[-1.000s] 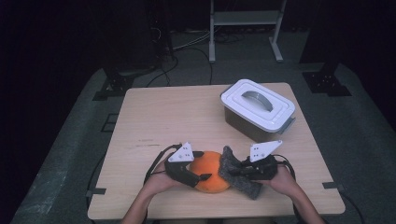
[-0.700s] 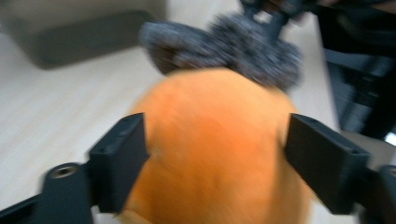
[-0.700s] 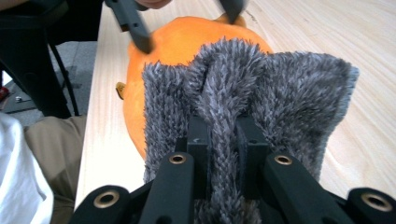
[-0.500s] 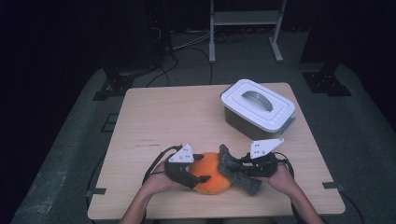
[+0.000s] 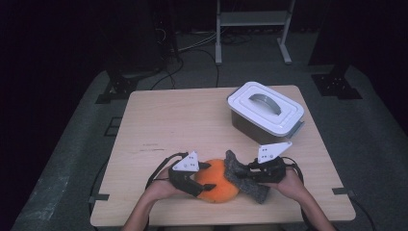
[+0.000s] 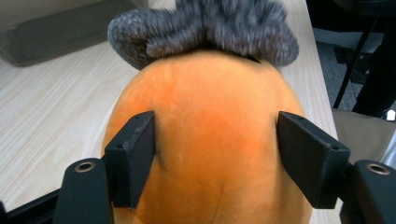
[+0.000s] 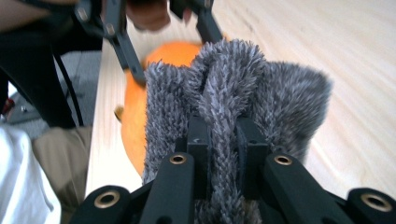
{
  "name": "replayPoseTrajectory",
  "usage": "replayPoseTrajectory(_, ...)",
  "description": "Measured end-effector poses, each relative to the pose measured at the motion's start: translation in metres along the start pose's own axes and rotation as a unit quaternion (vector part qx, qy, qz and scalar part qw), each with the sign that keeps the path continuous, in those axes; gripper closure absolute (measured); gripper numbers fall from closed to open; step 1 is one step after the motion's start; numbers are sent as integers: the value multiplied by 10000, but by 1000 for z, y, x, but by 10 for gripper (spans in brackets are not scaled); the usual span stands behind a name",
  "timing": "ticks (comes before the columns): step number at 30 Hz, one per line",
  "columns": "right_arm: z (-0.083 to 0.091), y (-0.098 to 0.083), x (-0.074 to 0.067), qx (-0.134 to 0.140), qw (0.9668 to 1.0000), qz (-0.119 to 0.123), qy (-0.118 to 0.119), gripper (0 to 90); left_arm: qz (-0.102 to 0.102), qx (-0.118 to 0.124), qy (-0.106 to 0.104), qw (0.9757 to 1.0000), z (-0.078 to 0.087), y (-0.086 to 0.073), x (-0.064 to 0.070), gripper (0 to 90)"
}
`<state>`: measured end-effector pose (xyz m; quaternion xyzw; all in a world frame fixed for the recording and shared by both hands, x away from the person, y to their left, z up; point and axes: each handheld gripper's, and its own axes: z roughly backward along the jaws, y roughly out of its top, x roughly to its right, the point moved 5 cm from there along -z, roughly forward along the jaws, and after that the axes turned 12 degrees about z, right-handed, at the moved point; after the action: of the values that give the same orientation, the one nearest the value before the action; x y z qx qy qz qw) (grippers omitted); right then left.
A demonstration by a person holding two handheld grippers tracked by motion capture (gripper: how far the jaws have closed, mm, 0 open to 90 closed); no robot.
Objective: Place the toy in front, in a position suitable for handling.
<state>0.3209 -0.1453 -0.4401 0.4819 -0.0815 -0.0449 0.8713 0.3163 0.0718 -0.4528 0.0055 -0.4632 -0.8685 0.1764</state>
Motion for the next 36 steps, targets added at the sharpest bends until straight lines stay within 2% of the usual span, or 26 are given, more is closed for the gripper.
replayPoseTrajectory(3, -4, 7, 3, 37, 10000, 7, 19, 782, -10, -1, -5, 10000, 0, 0, 0, 307)
replayPoseTrajectory(5, -10, 10, 4, -53, 10000, 15, 56, 782, -4, -19, 25, 10000, 0, -2, -1, 308)
replayPoseTrajectory(8, -11, 10, 7, 64, 9999, -87, 109, 782, 23, 19, 0, 10000, 2, -4, -3, 312)
replayPoseTrajectory(11, -9, 2, 7, 79, 9997, -199, 77, 782, 18, 37, -8, 10000, 2, -4, -3, 313)
replayPoseTrajectory(15, 0, -15, 7, -150, 9991, -401, 26, 782, 0, 19, -2, 10000, 2, -4, -3, 317)
replayPoseTrajectory(17, 6, -17, 8, -165, 9988, -451, -3, 782, -34, 17, -21, 10000, 2, -4, -2, 322)
replayPoseTrajectory(21, 6, -1, 13, 30, 9992, -387, -8, 782, -188, 21, -99, 9998, 0, -4, 2, 333)
replayPoseTrajectory(23, -1, 12, 16, 141, 9993, -343, 84, 781, -254, 3, -143, 9996, 0, -5, 4, 337)
replayPoseTrajectory(25, -10, 17, 18, 69, 9994, -289, 172, 780, -276, -35, -154, 9995, 2, -6, 4, 338)
replayPoseTrajectory(28, -19, 15, 17, -33, 9991, -303, 287, 780, -323, -32, -221, 9992, 4, -8, 4, 347)
replayPoseTrajectory(33, -11, 3, 18, -181, 9987, -392, 263, 781, -394, -50, -234, 9989, 3, -7, 5, 350)
replayPoseTrajectory(36, -12, 11, 20, -211, 9990, -298, 244, 781, -435, -80, -224, 9988, 3, -7, 5, 352)
